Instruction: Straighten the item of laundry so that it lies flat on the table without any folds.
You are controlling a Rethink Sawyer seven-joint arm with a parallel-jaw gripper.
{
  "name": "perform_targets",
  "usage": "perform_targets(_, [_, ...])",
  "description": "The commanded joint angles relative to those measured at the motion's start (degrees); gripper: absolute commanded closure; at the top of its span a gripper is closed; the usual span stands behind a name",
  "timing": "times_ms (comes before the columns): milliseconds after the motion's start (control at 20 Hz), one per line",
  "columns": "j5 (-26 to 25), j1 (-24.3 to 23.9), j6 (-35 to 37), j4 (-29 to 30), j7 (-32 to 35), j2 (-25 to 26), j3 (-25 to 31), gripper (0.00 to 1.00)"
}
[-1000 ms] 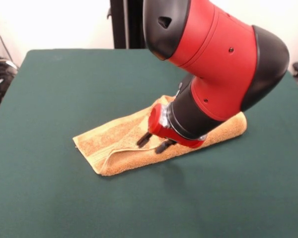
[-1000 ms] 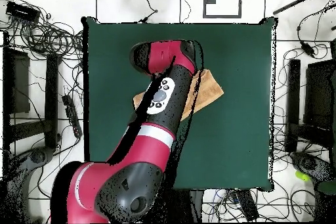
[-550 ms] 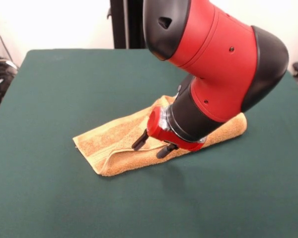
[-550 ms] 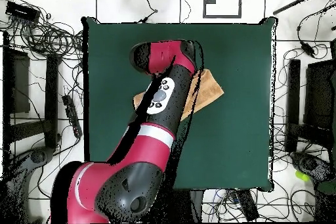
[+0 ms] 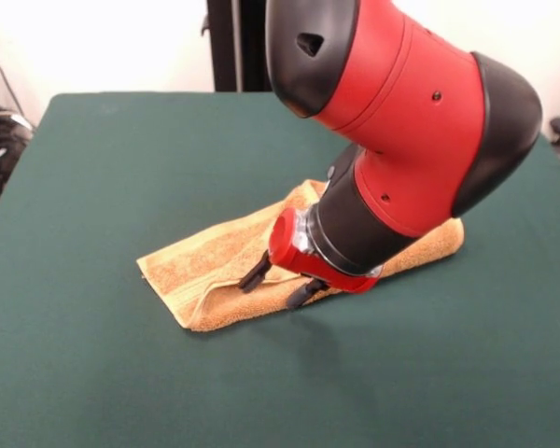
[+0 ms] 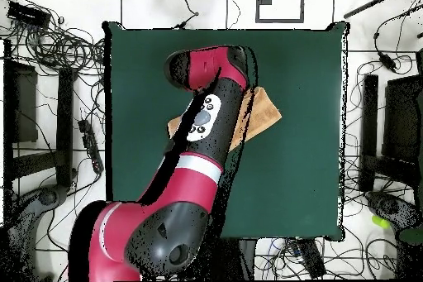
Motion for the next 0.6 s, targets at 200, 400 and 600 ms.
perform_targets(200, [-3.37, -0.96, 1.73, -3.11, 7.4, 3.8, 0.57, 0.0])
perform_targets(400, [-4.75, -0.93, 3.54, -3.39, 6.75, 3.05, -0.71, 0.0])
perform_targets(600, [-6.34, -0.62, 7.0, -6.15, 6.91, 4.2, -3.21, 0.0])
